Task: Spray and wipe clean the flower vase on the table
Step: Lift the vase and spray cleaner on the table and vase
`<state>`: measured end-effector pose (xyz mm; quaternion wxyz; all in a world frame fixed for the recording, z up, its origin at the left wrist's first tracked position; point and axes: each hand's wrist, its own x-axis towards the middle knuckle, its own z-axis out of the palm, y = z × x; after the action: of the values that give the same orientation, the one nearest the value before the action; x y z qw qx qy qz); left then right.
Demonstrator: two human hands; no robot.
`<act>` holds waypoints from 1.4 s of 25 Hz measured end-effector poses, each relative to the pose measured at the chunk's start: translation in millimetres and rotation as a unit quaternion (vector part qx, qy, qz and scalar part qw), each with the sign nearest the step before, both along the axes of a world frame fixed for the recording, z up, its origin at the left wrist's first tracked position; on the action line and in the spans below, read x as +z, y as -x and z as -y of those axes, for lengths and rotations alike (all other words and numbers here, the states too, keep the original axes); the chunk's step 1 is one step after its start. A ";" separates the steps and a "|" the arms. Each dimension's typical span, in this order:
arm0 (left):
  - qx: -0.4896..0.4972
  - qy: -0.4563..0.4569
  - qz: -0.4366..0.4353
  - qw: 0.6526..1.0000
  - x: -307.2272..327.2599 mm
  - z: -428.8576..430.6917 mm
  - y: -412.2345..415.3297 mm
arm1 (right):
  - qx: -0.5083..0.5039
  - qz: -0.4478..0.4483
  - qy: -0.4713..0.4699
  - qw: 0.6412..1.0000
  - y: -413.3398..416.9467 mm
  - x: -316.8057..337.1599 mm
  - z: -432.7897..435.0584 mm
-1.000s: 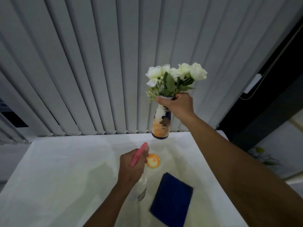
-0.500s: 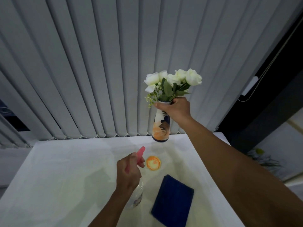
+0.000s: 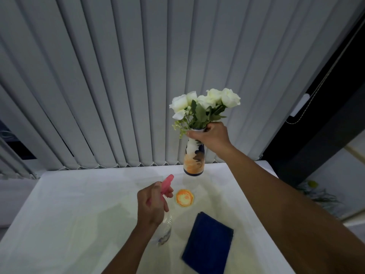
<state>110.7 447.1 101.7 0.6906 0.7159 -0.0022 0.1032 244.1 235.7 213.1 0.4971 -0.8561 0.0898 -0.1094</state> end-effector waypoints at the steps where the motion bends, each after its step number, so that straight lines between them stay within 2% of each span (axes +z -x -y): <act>1: -0.013 0.012 0.001 1.000 1.7 -5.4 -4.6 | 0.011 -0.007 -0.004 1.000 0.8 0.7 3.3; 4: -0.045 0.045 -0.017 0.998 8.3 -21.8 -21.6 | 0.053 -0.019 -0.055 0.997 4.0 1.8 14.5; 8: -0.051 0.042 -0.035 0.997 11.7 -36.2 -39.1 | 0.084 -0.023 -0.105 0.991 4.8 -3.7 24.2; 13: -0.039 0.033 -0.053 0.997 12.0 -40.1 -49.1 | 0.099 -0.039 -0.097 0.990 4.7 -11.2 25.6; 19: -0.084 0.041 -0.050 0.994 9.6 -41.0 -49.7 | 0.098 -0.040 -0.083 0.991 4.4 -6.0 18.7; 24: -0.069 0.021 -0.062 0.995 0.2 -36.8 -48.8 | 0.099 -0.041 -0.078 0.991 3.1 -6.3 16.4; 26: -0.061 -0.011 -0.049 0.997 0.3 -34.9 -46.8 | 0.093 -0.044 -0.074 0.992 2.3 -4.8 14.5; 30: -0.082 -0.135 -0.016 0.987 -4.4 -18.0 -29.5 | 0.045 -0.038 -0.020 0.998 -1.7 3.0 -4.4; 33: -0.126 -0.257 -0.001 0.958 -10.2 8.3 -12.0 | -0.005 -0.015 0.020 1.000 -6.2 8.6 -25.8; 35: -0.113 -0.315 0.017 0.942 -14.6 33.1 0.4 | -0.031 -0.004 0.022 0.999 -7.8 9.1 -36.3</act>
<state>110.2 414.0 87.1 0.4370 0.8899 -0.1270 0.0310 252.0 271.9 222.2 0.4745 -0.8639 0.1156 -0.1231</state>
